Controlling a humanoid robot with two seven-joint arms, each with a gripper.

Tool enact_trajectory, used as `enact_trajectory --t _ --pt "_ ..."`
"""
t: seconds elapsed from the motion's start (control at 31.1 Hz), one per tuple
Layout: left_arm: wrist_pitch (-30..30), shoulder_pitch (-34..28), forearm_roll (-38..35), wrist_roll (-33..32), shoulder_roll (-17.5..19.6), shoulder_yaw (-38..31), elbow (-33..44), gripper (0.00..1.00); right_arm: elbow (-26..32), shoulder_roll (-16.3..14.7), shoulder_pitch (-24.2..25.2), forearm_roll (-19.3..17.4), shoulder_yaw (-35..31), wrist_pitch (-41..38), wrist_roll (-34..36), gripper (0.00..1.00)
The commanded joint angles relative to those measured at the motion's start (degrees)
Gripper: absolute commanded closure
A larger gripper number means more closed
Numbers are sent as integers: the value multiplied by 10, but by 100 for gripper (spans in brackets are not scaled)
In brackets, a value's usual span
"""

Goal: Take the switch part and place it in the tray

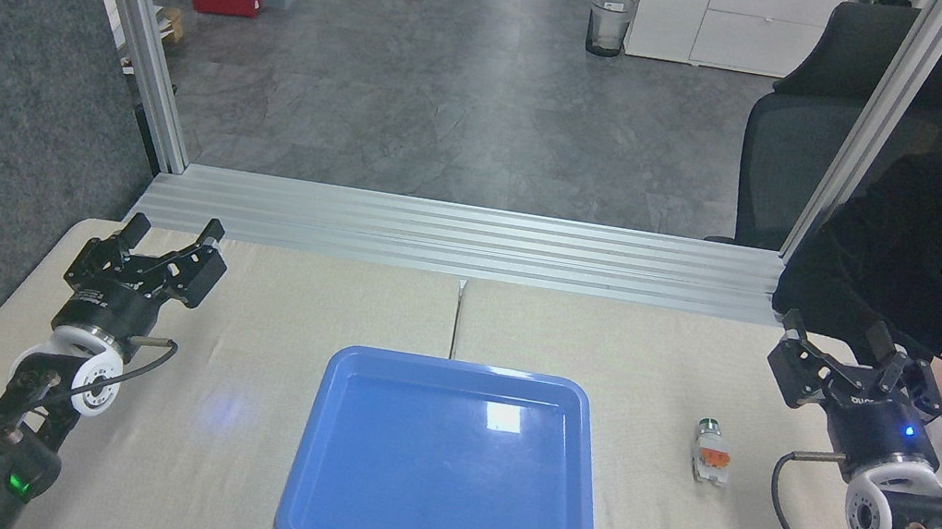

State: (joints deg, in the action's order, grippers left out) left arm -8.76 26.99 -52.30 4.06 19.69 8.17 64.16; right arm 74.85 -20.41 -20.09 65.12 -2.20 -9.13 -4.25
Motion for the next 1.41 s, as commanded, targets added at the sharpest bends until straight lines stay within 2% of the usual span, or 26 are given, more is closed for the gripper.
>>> enact_trajectory --t 0.0,0.39,0.68,0.74,0.87,0.93,1.06,1.16,1.29,1.38 --pt "1 1 0 0 0 0 0 0 -1 -1 0 1 1 0 -1 0" --pt "1 0 0 0 0 0 0 0 2 1 7 7 5 -1 -1 0" --pt "1 0 0 0 0 0 0 0 32 4 75 9 11 -10 -4 0" --pt "1 0 0 0 0 0 0 0 45 15 108 15 11 -27 -5 0" --pt "1 0 0 0 0 0 0 0 49 61 152 70 10 -36 -6 0" --pt "1 1 0 0 0 0 0 0 46 76 164 79 10 -35 -6 0" --pt "1 0 0 0 0 0 0 0 10 83 154 81 8 -29 -6 3" --pt "1 0 0 0 0 0 0 0 -36 85 118 80 11 -9 -7 3" --pt "1 0 0 0 0 0 0 0 -127 91 76 79 15 17 -6 3" --pt "1 0 0 0 0 0 0 0 -184 110 60 77 13 34 -1 3"
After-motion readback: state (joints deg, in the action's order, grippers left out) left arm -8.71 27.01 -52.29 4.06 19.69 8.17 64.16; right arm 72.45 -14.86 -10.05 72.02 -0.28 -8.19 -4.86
